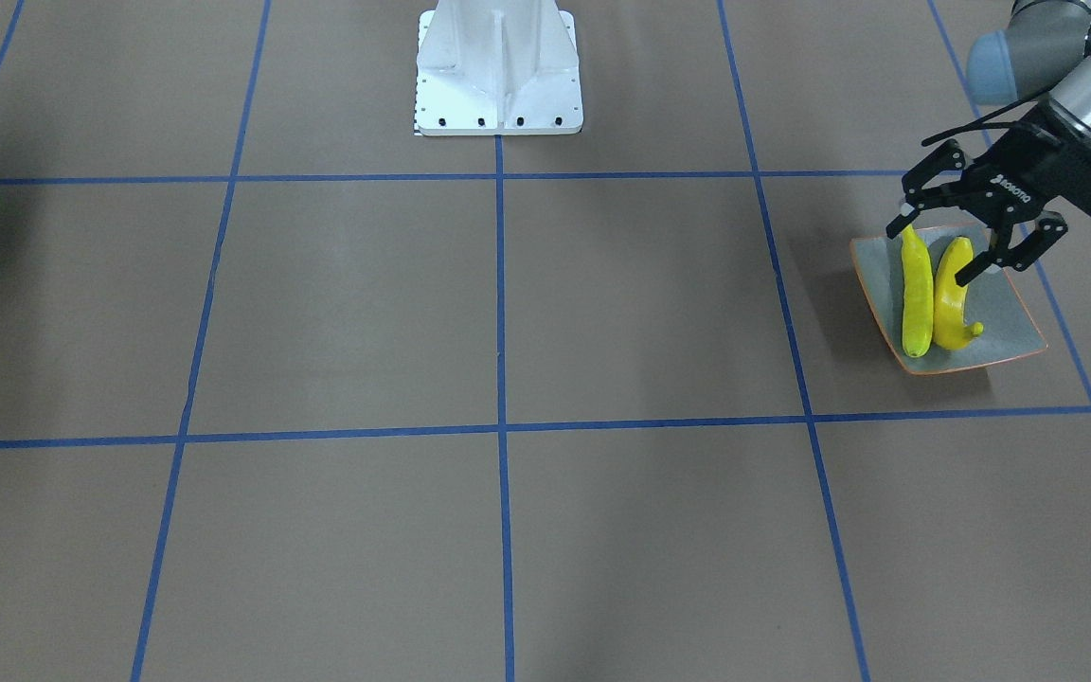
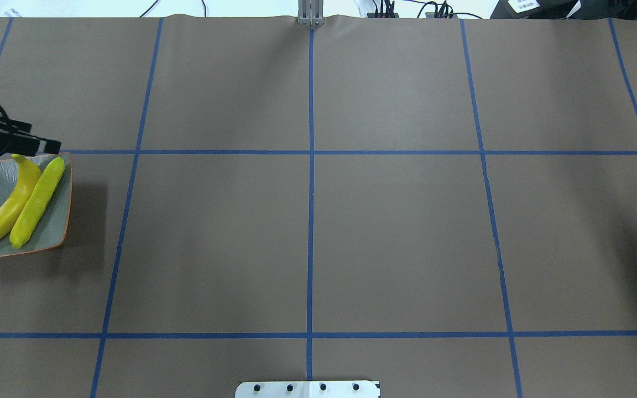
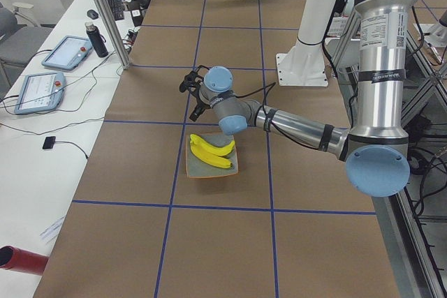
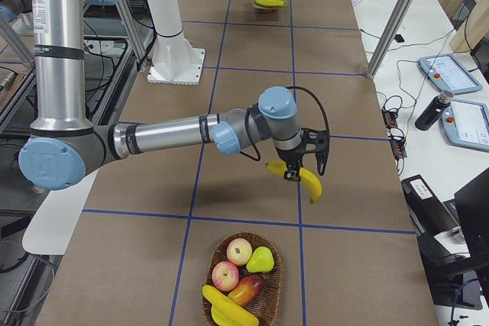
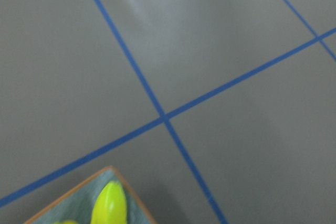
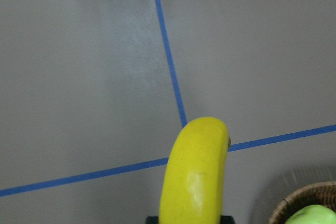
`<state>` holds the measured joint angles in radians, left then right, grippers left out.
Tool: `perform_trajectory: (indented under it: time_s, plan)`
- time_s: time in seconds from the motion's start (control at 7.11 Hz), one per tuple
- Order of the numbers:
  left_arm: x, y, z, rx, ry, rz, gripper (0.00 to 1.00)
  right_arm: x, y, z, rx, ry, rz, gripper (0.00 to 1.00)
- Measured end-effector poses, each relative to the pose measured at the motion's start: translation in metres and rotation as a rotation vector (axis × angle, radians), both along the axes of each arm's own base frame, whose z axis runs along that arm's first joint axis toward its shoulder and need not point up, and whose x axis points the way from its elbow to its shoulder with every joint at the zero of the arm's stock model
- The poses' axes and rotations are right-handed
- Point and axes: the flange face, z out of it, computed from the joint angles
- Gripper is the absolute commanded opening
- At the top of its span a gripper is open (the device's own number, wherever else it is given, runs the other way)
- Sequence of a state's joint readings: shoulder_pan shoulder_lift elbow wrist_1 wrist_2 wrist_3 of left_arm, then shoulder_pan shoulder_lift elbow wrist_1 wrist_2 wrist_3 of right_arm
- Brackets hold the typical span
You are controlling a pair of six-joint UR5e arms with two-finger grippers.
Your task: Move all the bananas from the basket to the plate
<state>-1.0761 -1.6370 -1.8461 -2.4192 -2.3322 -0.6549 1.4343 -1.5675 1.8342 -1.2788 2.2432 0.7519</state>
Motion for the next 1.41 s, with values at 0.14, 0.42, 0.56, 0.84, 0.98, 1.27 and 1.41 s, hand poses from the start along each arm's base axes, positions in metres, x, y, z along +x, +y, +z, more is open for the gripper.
perform_trajectory:
  time_s: [0.14, 0.42, 0.56, 0.84, 0.98, 1.27, 1.41]
  plan:
    - [0.035, -0.004, -0.042, -0.033, 0.07, 0.039, 1.0, -0.033, -0.013, -0.044, -0.015, -0.063, 0.034, 0.0]
    - [0.098, 0.002, -0.132, -0.132, 0.212, 0.105, 1.0, -0.096, -0.032, -0.131, -0.047, -0.194, 0.087, 0.0]
    - [0.114, 0.006, -0.169, -0.173, 0.268, 0.125, 1.0, -0.125, -0.036, -0.176, -0.058, -0.261, 0.107, 0.0]
    - [0.138, 0.018, -0.221, -0.22, 0.338, 0.17, 1.0, -0.182, -0.03, -0.263, -0.063, -0.376, 0.152, 0.0]
    - [0.143, 0.021, -0.238, -0.229, 0.358, 0.181, 1.0, -0.211, -0.017, -0.301, -0.056, -0.428, 0.181, 0.0]
    - [0.145, 0.024, -0.262, -0.264, 0.394, 0.189, 1.0, -0.262, 0.015, -0.352, -0.034, -0.506, 0.234, 0.0]
    - [0.147, 0.027, -0.271, -0.282, 0.41, 0.195, 1.0, -0.283, 0.032, -0.364, -0.017, -0.527, 0.256, 0.0]
